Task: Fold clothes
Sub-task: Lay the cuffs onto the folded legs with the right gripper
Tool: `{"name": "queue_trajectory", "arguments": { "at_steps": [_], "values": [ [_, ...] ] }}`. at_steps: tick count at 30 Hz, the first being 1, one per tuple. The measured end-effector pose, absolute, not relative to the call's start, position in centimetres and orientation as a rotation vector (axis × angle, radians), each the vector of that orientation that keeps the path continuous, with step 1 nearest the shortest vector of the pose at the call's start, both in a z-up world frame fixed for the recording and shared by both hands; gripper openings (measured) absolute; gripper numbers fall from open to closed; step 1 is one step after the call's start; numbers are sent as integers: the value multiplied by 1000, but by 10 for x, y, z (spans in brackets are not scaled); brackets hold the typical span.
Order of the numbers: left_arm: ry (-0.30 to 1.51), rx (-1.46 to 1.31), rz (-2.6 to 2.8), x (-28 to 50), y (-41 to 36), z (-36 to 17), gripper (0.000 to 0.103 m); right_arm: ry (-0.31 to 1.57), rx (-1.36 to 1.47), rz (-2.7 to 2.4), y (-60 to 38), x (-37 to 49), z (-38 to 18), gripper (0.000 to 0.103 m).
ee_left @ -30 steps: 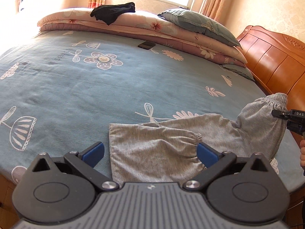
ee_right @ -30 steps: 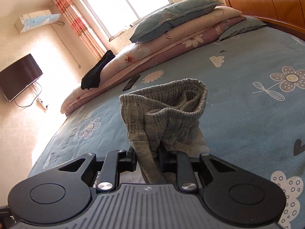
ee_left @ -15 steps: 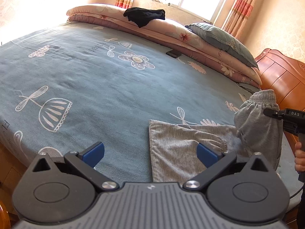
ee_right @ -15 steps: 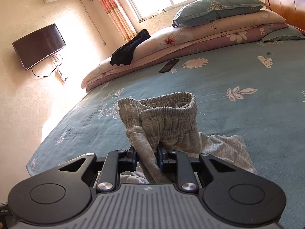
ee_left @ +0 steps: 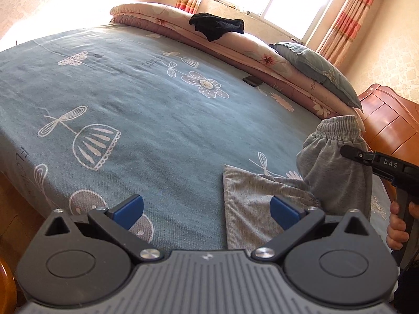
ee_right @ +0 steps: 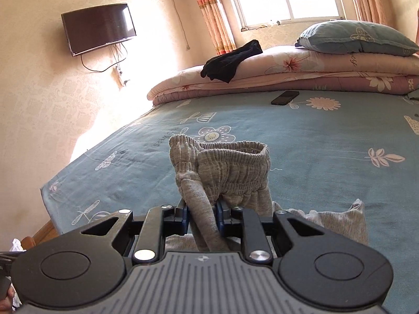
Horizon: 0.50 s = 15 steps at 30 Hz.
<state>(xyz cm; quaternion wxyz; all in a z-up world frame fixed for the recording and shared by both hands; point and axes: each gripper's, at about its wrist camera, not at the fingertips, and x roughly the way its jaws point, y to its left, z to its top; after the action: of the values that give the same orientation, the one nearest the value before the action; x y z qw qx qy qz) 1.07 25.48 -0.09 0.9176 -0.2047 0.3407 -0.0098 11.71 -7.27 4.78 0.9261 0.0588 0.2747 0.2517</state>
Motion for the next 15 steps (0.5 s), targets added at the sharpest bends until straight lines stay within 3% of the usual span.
{"name": "queue_trajectory", "arguments": {
  "at_steps": [6,15],
  "values": [
    [711,-437,-18,13,256,-7,102,513,-191,579,-25,78,26,23],
    [732,-439,-25,16,254,-15,102,514,-670,651,34,30,-55,24]
  ]
}}
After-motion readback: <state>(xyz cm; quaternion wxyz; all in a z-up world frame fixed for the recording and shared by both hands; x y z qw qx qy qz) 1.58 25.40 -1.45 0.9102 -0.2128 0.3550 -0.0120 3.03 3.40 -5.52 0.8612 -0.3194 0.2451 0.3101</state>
